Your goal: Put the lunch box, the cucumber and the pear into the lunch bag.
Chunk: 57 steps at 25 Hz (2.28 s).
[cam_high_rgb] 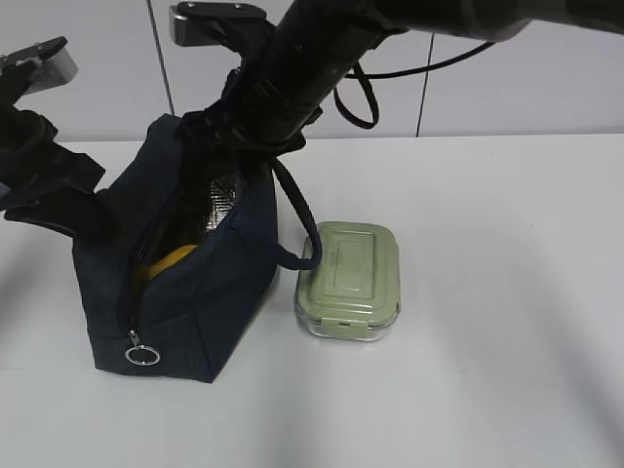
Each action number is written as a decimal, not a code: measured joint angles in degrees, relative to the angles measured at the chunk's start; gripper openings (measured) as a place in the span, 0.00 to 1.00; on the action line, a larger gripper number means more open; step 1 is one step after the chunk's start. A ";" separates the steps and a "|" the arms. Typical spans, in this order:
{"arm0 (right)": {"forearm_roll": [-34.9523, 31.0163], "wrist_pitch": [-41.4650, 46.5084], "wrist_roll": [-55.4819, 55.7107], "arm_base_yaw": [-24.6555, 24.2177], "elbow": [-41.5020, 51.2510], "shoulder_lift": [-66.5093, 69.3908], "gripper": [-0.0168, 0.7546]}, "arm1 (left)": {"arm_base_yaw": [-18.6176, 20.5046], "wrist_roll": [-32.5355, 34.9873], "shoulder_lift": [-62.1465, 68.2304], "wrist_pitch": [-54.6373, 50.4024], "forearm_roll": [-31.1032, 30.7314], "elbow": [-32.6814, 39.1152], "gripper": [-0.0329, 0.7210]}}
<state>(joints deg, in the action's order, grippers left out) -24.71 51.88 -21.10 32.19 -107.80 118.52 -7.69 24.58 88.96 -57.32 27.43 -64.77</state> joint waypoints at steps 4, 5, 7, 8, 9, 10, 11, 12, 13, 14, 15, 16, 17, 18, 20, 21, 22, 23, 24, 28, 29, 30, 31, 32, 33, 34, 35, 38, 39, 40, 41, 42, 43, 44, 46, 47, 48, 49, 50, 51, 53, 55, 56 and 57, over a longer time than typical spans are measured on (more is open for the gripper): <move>0.11 0.00 0.84 -2.66 2.06 -4.49 0.77 | 0.00 0.00 0.00 -0.05 -0.13 0.00 0.05; 0.11 0.00 0.98 -4.20 3.82 -6.11 0.76 | 0.00 0.00 0.00 -0.12 -0.31 0.00 0.05; -0.19 -0.85 1.34 -7.41 9.67 -9.00 0.76 | 0.00 0.00 0.00 -0.12 -0.44 0.00 0.05; -0.81 -1.95 1.34 -9.61 13.77 -10.23 0.76 | 0.00 0.00 0.00 -0.12 -0.44 0.00 0.05; -2.00 -3.18 1.34 -12.02 17.42 -11.61 0.75 | 0.00 0.00 0.00 -0.12 -0.44 0.00 0.05; -4.31 -4.42 1.21 -14.04 21.78 -12.76 0.75 | 0.00 0.00 0.00 -0.12 -0.44 0.00 0.04; -8.11 -5.47 -0.29 -17.45 26.42 -13.62 0.75 | 0.00 0.00 0.00 -0.12 -0.44 0.00 0.04; -12.24 -5.73 -2.49 -19.50 29.75 -13.75 0.75 | 0.00 0.00 0.00 -0.12 -0.48 0.00 0.04; -15.26 -5.84 -4.22 -21.32 31.67 -13.80 0.75 | 0.00 0.00 0.00 -0.12 -0.48 0.00 0.04; -20.66 -5.84 -7.29 -23.11 34.57 -13.69 0.75 | -0.02 0.00 0.00 -0.12 -0.48 0.00 0.04; -24.34 -5.84 -9.36 -24.31 36.16 -13.41 0.75 | -0.02 0.00 0.00 -0.12 -0.48 0.00 0.04; -28.68 -5.74 -11.70 -25.58 37.79 -12.90 0.75 | -0.02 0.00 0.00 -0.12 -0.48 0.00 0.04; -30.81 -5.63 -13.01 -26.25 38.62 -12.34 0.75 | -0.02 0.00 0.00 -0.06 -0.48 0.00 0.04; -32.24 -5.51 -14.08 -26.90 39.32 -11.70 0.75 | -0.02 0.00 0.00 -0.06 -0.48 0.00 0.04; -33.90 -4.85 -15.51 -27.68 40.16 -10.29 0.75 | -0.02 0.00 0.00 0.01 -0.48 0.00 0.04; -34.60 -4.36 -16.28 -27.96 40.45 -9.51 0.75 | -0.02 0.00 0.00 0.01 -0.48 0.00 0.04; -35.67 -3.94 -17.18 -28.09 40.71 -8.94 0.75 | -0.02 0.00 0.00 0.01 -0.48 0.00 0.04; -38.51 -3.49 -19.25 -28.32 41.38 -7.97 0.75 | -0.02 0.00 0.00 0.01 -0.48 0.00 0.04; -41.27 -3.07 -21.18 -28.60 42.21 -7.52 0.75 | -0.02 0.00 0.00 0.01 -0.48 0.00 0.04; -53.49 -2.96 -31.85 -29.81 47.82 -6.86 0.75 | -0.02 0.00 0.00 -0.04 -0.72 0.00 0.04; -55.55 -2.84 -34.26 -30.38 49.13 -6.55 0.75 | -0.02 0.00 0.00 -0.04 -0.72 0.00 0.04; -56.51 -2.45 -35.70 -30.65 49.62 -6.12 0.75 | -0.02 0.00 0.00 -0.04 -0.72 0.00 0.04; -57.52 -1.79 -37.15 -31.06 50.04 -5.54 0.75 | -0.02 0.00 0.00 -0.04 -0.72 0.00 0.04; -58.59 -0.91 -38.80 -31.21 50.15 -4.67 0.75 | -0.02 0.00 0.00 -0.04 -0.72 0.00 0.04; -60.58 0.45 -40.51 -31.30 50.17 -3.65 0.75 | -0.02 0.00 0.00 -0.04 -0.72 0.00 0.04; -62.29 1.73 -41.75 -31.30 50.17 -2.69 0.75 | -0.02 0.00 0.00 -0.04 -0.72 0.00 0.04; -64.01 3.00 -42.95 -31.35 50.17 -1.37 0.75 | -0.02 0.00 0.00 -0.04 -0.74 0.00 0.04; -66.55 4.43 -44.93 -31.44 50.17 1.25 0.75 | -0.02 0.00 0.00 -0.09 -0.74 0.00 0.04; -66.96 4.53 -45.43 -31.44 50.17 1.86 0.75 | -0.02 0.00 0.00 -0.09 -0.74 0.00 0.04; -67.10 4.53 -45.88 -31.44 50.17 2.38 0.75 | -0.02 0.00 0.00 -0.15 -0.74 0.00 0.04; -67.38 4.53 -46.30 -31.44 50.17 2.62 0.75 | -0.02 0.00 0.00 -0.15 -0.74 0.00 0.04; -67.67 4.53 -46.57 -31.44 50.17 2.76 0.75 | -0.02 0.00 0.00 -0.15 -0.74 0.00 0.04; -68.01 4.53 -46.83 -31.44 50.17 2.76 0.75 | -0.02 0.00 0.00 -0.15 -0.74 0.00 0.04; -68.25 4.53 -47.23 -31.44 50.17 2.76 0.75 | -0.02 0.00 0.00 -0.15 -0.74 0.00 0.04; -68.39 4.53 -47.73 -31.44 50.17 2.84 0.75 | -0.02 0.00 0.00 -0.15 -0.74 0.00 0.04; -68.50 4.53 -47.83 -31.44 50.17 2.84 0.75 | -0.02 0.00 0.00 -0.15 -0.74 0.00 0.04; -68.60 4.53 -47.97 -31.44 50.17 2.84 0.75 | -0.02 0.00 0.00 -0.15 -0.74 0.00 0.04; -68.73 4.53 -48.10 -31.44 50.17 2.84 0.75 | -0.02 0.00 0.00 -0.15 -0.74 0.00 0.04; -68.89 4.53 -48.22 -31.44 50.17 2.84 0.75 | -0.02 0.00 0.00 -0.15 -0.74 0.00 0.04; -69.28 4.53 -48.21 -31.44 50.17 2.84 0.75 | -0.02 0.00 0.00 -0.15 -0.78 0.00 0.04; -69.82 4.53 -48.34 -31.44 50.17 2.97 0.75 | -0.02 0.00 0.00 -0.15 -0.78 0.00 0.04; -69.92 4.53 -48.45 -31.44 50.17 3.08 0.74 | -0.02 0.00 0.00 -0.15 -0.78 0.00 0.04; -69.92 4.42 -48.57 -31.33 50.17 3.08 0.74 | -0.02 0.00 0.00 -0.15 -0.78 0.00 0.04; -69.92 4.29 -48.84 -31.24 50.17 3.08 0.74 | -0.02 0.00 0.00 -0.15 -0.78 0.00 0.04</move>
<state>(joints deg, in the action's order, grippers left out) -94.63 56.17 -69.94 0.94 -57.63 121.60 -7.70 24.58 88.96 -57.47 26.64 -64.77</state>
